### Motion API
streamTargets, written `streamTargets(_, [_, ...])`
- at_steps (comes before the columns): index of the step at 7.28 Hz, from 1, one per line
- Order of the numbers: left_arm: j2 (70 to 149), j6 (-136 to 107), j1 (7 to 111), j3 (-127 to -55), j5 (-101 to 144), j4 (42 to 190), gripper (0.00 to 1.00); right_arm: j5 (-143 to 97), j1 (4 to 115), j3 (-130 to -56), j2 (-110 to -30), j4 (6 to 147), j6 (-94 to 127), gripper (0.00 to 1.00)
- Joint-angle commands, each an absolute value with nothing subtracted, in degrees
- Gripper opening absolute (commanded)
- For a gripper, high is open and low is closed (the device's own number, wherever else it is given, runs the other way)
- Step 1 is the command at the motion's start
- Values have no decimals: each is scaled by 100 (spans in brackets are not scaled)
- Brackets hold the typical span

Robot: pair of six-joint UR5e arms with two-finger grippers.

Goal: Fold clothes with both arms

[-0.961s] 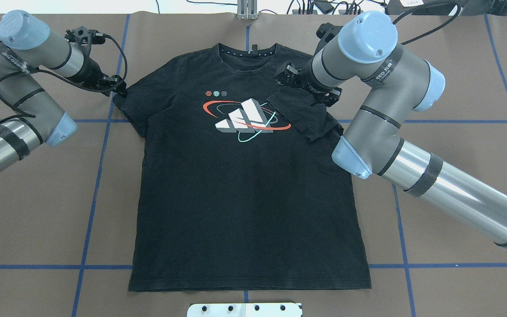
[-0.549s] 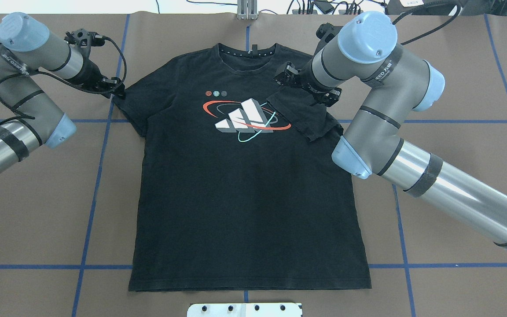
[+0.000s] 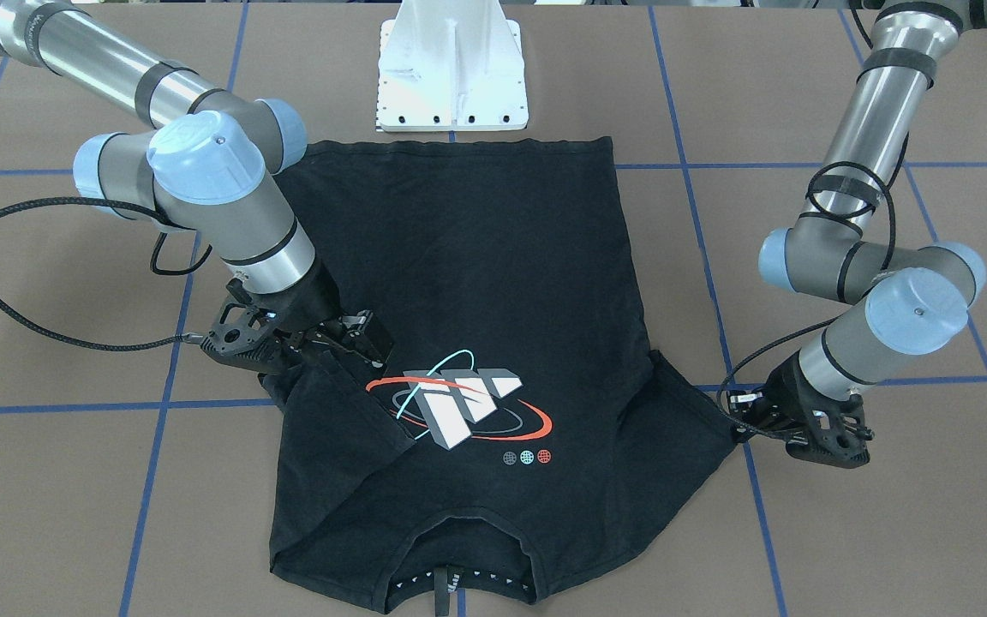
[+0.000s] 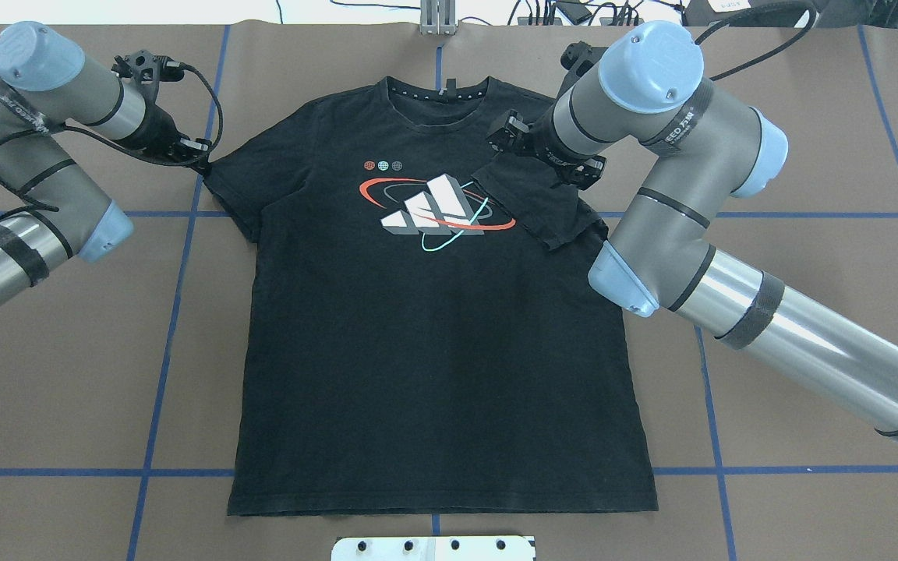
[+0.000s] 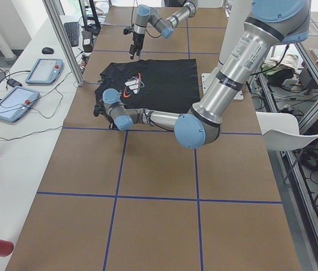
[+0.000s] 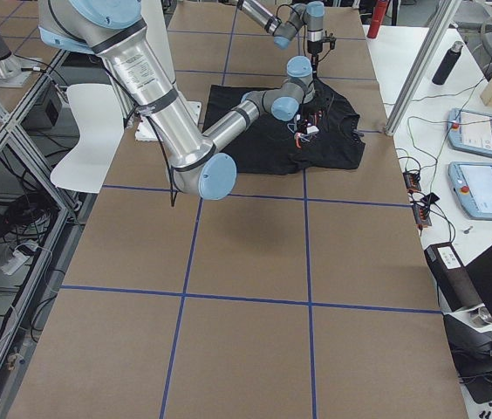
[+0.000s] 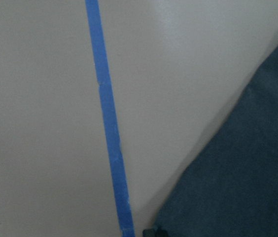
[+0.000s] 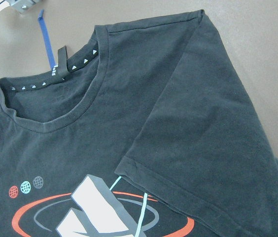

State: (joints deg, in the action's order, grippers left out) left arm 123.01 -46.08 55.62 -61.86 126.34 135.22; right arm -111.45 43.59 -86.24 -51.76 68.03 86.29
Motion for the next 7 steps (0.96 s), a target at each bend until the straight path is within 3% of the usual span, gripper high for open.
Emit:
streamTargets(1, [12235, -4710, 5738, -7053, 12996, 13273, 0, -11171, 4455, -8648, -5177, 6803, 8622, 100])
streamTargets(2, [12260, -4972, 5713, -7414, 12947, 12749, 0, -11214, 4508, -8657, -5185, 6820, 8622, 100])
streamTargets(4, [12681, -6122, 5408, -7383, 12363, 12560, 0, -11215, 4509, -8649, -5247, 6820, 8622, 100])
streamTargets(7, [13489, -6758, 5046, -6506, 11770, 12568, 0, -11189, 4509, -8640, -5256, 6829, 8622, 100])
